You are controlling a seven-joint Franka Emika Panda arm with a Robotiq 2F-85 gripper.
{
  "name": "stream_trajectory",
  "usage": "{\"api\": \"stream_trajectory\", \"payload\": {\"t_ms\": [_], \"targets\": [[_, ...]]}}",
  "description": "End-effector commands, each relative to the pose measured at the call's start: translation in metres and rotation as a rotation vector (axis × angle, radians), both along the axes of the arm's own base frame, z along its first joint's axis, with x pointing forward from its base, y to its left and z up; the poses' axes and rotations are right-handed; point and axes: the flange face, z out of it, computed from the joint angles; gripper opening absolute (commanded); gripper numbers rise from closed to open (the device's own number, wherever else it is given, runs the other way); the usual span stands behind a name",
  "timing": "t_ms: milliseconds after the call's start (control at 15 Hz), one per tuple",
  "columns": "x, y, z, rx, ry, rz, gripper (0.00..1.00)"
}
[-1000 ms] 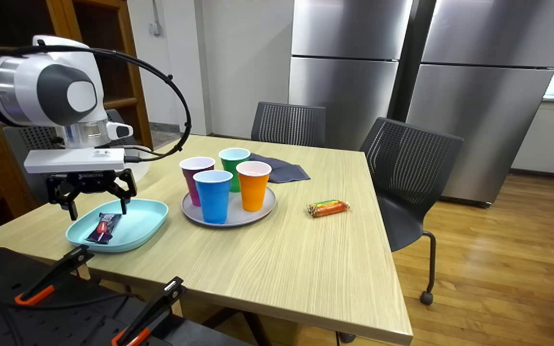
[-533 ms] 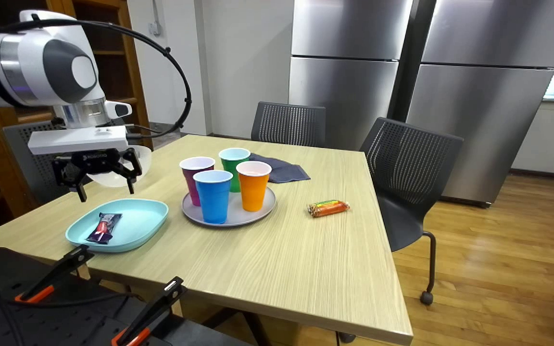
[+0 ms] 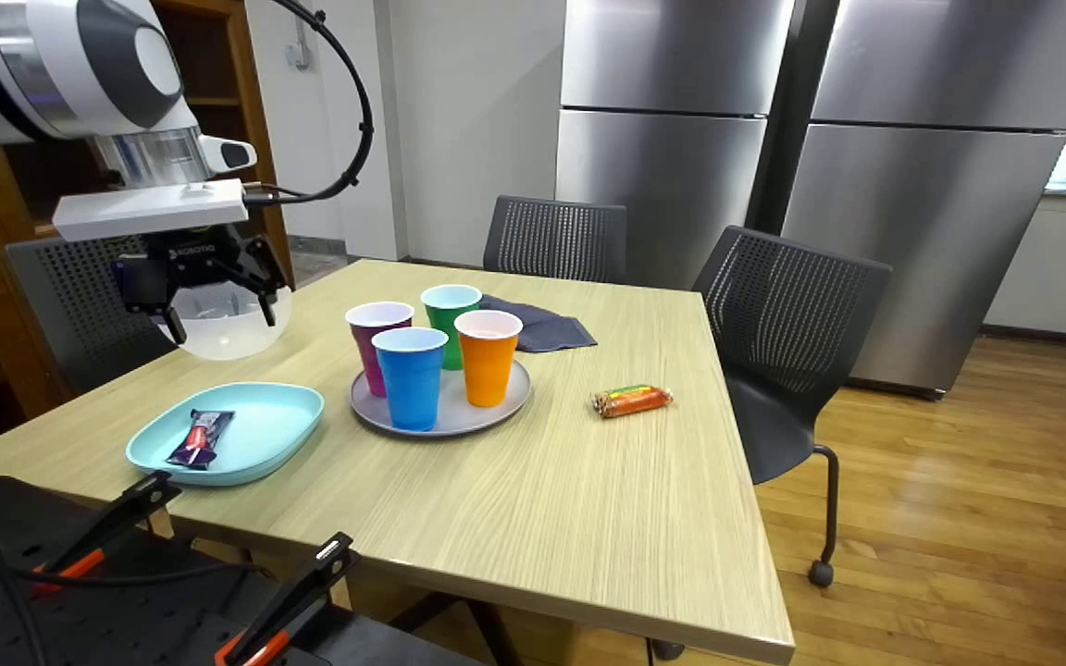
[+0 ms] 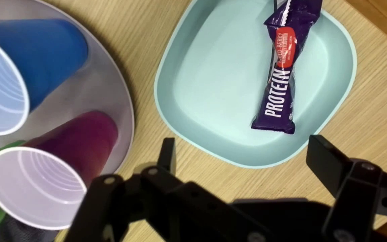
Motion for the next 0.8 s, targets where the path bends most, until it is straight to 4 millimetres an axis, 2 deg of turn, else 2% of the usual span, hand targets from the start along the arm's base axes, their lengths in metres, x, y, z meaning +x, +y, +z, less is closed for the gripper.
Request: {"api": "stream_trajectory", "payload": {"t_ms": [0, 200, 333, 733], "targets": [[0.001, -0.005, 0.027, -0.037, -0.032, -0.034, 1.00], [0.000, -0.018, 0.044, -0.043, -0.044, -0.059, 1.00], [0.006, -0.026, 0.057, -0.048, -0.059, -0.083, 1.00], [0.025, -0.078, 0.093, -0.050, -0.090, -0.200, 1.00]]}}
